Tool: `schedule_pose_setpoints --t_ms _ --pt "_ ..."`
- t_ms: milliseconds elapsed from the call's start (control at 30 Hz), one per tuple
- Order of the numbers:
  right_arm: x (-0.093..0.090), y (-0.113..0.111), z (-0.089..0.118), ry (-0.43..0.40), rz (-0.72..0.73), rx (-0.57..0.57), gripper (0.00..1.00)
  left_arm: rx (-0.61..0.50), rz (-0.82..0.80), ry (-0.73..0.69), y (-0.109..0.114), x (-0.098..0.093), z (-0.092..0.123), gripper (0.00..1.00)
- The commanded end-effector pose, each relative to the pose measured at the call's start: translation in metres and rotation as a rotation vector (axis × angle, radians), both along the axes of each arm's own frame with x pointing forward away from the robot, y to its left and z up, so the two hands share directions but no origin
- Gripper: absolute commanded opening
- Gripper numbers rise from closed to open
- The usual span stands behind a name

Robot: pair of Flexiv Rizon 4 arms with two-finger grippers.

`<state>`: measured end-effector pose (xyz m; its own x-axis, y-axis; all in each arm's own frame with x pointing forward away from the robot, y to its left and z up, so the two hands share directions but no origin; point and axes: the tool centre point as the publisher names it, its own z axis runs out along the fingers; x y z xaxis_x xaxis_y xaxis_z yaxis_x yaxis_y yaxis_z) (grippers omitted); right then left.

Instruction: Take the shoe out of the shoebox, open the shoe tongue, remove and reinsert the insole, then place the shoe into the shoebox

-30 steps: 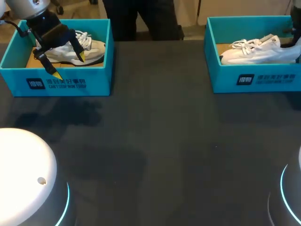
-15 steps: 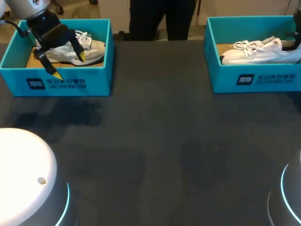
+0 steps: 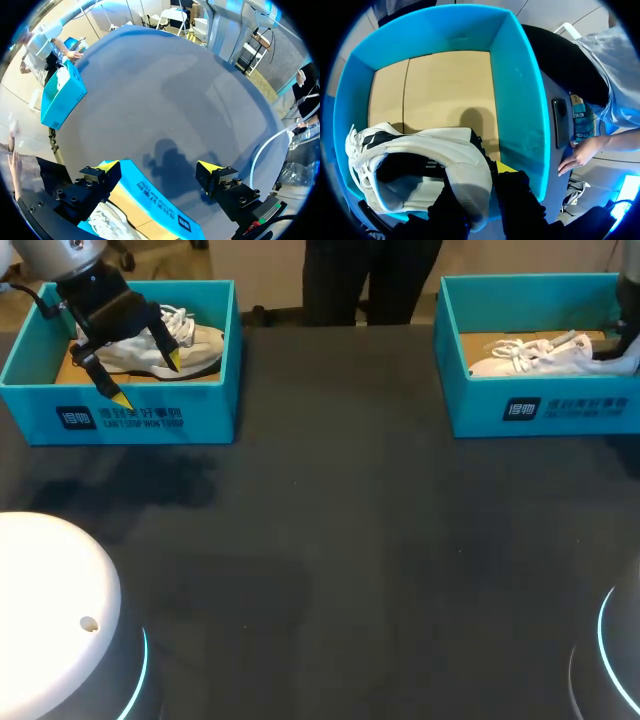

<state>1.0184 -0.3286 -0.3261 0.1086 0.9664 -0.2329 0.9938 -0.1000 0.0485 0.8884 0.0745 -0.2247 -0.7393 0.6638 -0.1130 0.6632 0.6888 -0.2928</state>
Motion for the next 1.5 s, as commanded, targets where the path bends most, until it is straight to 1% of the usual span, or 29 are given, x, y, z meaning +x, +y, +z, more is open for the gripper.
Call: schedule_pose_setpoints --t_ms 33,200,467,633,767,967,1267,1333,1367,1400,1467,1500 --pt "0.005 0.001 -0.008 0.017 -0.013 -0.007 0.00 0.002 -0.001 0.000 0.000 0.000 0.000 1.00" --pt "0.003 -0.002 -0.015 0.011 -0.020 0.012 0.00 0.002 -0.001 0.000 0.000 0.000 0.000 1.00" --pt "0.004 -0.001 -0.029 0.027 -0.015 0.007 0.00 0.002 -0.001 0.000 0.000 0.000 0.000 1.00" --pt "0.004 0.000 -0.036 0.044 0.015 -0.006 0.00 0.002 -0.001 0.000 0.000 0.000 0.000 1.00" --pt "0.004 -0.001 -0.044 0.040 0.027 0.008 0.00 0.002 -0.001 0.000 0.000 0.000 0.000 1.00" --pt "0.002 -0.001 -0.054 0.058 0.026 0.019 0.00 0.002 -0.001 0.000 0.000 0.000 0.000 1.00" --pt "0.003 -0.001 -0.060 0.061 0.047 0.043 0.00 0.002 -0.001 0.000 0.000 0.000 0.000 1.00" --pt "0.003 -0.003 -0.061 0.067 0.049 0.068 0.00 0.002 -0.001 0.000 0.000 0.000 0.000 1.00" --pt "0.002 -0.004 -0.062 0.067 0.047 0.067 0.09 0.002 -0.001 0.000 0.000 0.000 0.000 1.00" --pt "0.002 -0.004 -0.061 0.067 0.046 0.067 0.26 0.002 -0.001 0.000 0.000 0.000 0.000 1.00" --pt "0.002 -0.004 -0.057 0.067 0.046 0.066 0.47 0.002 -0.001 0.000 0.000 0.000 0.000 1.00" --pt "0.002 -0.004 -0.055 0.063 0.046 0.063 0.72 0.002 -0.001 0.000 0.000 0.000 0.000 1.00"
